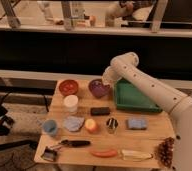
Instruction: Place fork in purple bowl
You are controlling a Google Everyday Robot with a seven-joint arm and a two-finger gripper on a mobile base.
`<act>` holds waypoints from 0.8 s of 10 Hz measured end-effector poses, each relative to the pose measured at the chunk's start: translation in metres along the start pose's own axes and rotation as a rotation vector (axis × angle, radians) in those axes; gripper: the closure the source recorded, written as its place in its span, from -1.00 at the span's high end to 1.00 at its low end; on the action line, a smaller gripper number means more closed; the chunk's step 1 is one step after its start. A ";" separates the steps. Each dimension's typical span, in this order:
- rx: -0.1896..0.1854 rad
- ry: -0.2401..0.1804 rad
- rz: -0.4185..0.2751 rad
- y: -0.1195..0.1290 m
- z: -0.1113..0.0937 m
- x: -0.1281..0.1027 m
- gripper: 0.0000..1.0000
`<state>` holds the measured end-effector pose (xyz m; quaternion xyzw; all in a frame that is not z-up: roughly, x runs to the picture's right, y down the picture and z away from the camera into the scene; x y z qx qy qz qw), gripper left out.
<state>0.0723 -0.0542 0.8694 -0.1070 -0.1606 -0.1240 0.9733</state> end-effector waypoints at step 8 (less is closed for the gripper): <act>0.006 -0.051 -0.101 -0.012 0.035 -0.014 -1.00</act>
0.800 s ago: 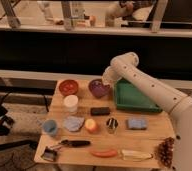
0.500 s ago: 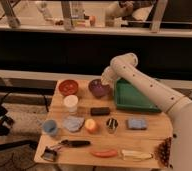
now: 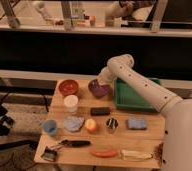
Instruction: Place fork in purple bowl
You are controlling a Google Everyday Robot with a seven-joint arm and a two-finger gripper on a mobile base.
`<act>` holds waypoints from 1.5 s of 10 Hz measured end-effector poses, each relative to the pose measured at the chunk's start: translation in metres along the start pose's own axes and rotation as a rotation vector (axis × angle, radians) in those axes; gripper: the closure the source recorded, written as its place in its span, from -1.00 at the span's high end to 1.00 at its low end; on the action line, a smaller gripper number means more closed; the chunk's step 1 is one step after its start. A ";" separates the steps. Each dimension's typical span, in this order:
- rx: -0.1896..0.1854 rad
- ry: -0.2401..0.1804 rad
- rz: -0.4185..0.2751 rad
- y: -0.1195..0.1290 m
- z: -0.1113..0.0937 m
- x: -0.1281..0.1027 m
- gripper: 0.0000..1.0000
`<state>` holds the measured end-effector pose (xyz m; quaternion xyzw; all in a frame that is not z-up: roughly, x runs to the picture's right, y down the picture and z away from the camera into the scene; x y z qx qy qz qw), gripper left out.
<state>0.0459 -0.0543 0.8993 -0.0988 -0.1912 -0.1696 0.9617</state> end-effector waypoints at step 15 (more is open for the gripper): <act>0.028 0.106 -0.004 -0.007 0.034 0.047 -1.00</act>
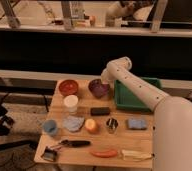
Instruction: Place fork in purple bowl
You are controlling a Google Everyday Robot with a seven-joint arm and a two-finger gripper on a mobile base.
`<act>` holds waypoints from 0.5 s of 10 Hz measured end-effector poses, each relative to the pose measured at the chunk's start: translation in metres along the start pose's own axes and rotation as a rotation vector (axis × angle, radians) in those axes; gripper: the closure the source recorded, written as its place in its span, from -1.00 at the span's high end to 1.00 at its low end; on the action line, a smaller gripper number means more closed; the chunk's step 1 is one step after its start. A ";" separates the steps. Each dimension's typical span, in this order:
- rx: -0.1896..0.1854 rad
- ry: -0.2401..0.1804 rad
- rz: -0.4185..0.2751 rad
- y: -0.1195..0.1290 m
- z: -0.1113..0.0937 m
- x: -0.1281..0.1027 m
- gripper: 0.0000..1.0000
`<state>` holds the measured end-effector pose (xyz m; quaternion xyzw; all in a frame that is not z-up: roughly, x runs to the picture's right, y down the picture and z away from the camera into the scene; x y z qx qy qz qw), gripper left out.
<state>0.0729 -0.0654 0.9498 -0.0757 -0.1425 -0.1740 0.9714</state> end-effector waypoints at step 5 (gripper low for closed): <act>-0.016 -0.005 -0.002 0.012 -0.005 -0.004 -0.42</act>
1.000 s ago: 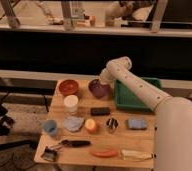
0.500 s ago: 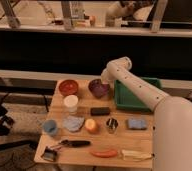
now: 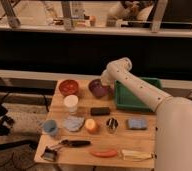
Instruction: Place fork in purple bowl
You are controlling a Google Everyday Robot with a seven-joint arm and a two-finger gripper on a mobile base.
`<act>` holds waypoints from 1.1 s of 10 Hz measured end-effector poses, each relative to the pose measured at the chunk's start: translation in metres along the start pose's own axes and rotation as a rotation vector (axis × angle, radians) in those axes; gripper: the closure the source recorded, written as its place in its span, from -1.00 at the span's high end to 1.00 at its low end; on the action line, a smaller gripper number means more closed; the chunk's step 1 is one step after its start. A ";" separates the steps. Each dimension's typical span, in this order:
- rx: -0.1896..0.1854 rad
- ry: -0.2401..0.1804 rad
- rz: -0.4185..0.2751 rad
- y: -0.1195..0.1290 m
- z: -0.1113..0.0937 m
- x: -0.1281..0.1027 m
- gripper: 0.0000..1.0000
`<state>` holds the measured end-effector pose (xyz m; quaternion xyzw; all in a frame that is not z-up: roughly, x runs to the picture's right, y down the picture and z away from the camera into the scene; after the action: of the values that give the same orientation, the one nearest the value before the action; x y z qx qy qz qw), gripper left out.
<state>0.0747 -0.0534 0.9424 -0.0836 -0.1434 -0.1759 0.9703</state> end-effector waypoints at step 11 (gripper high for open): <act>-0.023 -0.012 0.005 0.013 -0.006 -0.007 0.32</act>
<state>0.0743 -0.0407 0.9325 -0.0963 -0.1470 -0.1745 0.9688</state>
